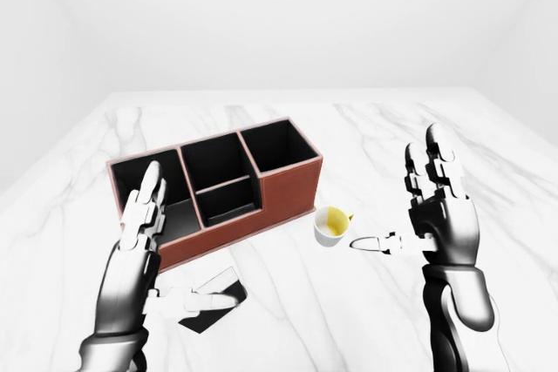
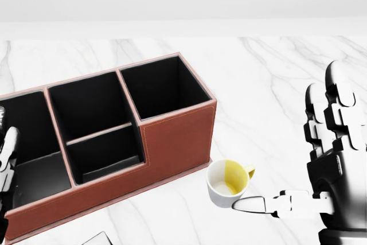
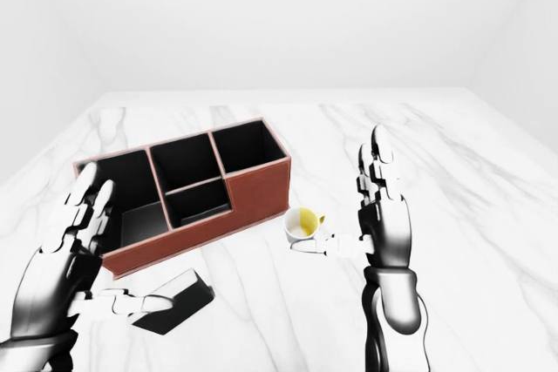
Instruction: Pick up the book and place it in the front compartment of the caddy.
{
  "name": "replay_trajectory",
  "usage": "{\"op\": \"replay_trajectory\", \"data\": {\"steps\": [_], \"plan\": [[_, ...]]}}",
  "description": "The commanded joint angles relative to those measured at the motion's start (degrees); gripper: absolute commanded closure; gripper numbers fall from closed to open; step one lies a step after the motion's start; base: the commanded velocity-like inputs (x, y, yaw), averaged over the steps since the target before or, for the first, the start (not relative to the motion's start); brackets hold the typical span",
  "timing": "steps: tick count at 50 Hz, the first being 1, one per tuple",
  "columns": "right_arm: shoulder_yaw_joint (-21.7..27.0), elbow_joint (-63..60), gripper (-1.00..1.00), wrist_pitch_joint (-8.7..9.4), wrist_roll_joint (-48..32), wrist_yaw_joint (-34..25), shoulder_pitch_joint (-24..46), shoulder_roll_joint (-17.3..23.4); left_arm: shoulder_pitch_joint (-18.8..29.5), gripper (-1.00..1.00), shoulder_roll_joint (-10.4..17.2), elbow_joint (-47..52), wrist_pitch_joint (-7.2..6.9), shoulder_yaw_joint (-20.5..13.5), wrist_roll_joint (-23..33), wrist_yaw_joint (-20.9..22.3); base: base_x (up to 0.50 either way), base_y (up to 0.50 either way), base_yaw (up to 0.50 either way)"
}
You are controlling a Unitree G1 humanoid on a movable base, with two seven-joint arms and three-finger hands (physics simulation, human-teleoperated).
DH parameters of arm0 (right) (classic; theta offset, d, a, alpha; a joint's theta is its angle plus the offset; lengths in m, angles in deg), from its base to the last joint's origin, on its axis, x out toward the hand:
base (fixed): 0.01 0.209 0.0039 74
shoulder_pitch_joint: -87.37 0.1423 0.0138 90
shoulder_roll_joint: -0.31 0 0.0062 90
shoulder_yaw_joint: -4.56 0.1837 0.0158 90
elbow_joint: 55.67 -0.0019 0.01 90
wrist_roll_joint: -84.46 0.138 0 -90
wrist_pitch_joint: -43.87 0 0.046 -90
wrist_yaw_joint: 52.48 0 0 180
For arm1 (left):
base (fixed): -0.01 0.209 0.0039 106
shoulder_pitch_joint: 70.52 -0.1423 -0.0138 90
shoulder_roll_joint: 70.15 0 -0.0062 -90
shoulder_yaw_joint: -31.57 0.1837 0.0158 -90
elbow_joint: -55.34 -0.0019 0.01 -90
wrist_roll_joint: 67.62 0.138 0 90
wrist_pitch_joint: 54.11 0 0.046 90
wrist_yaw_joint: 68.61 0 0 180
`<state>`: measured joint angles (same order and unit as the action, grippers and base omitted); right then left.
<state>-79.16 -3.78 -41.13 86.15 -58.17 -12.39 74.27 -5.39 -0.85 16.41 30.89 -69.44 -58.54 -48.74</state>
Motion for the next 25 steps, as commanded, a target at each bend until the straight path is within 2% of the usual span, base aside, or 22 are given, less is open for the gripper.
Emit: {"op": "replay_trajectory", "data": {"steps": [1,11,19,25], "plan": [[0.2,-0.1,-1.00,0.00,0.0,0.1,-0.1,0.0,-3.6,-1.00,-0.6,-3.0,0.00,1.8,8.9,2.2,0.00,0.00,0.00],[0.6,0.1,-0.99,0.00,0.2,0.1,0.1,0.0,-4.4,-1.00,-1.5,-4.3,0.00,0.3,9.5,3.8,0.00,0.00,0.00],[0.8,0.3,-0.99,0.00,0.2,0.0,0.0,0.0,-5.4,-1.00,-1.5,-6.4,0.00,0.4,11.9,4.4,0.00,0.00,0.00],[0.5,-0.2,-0.99,0.00,0.1,0.0,-0.5,-0.2,-5.3,-1.00,-1.9,-7.4,0.00,-1.3,13.3,5.1,0.00,0.00,0.00]]}}
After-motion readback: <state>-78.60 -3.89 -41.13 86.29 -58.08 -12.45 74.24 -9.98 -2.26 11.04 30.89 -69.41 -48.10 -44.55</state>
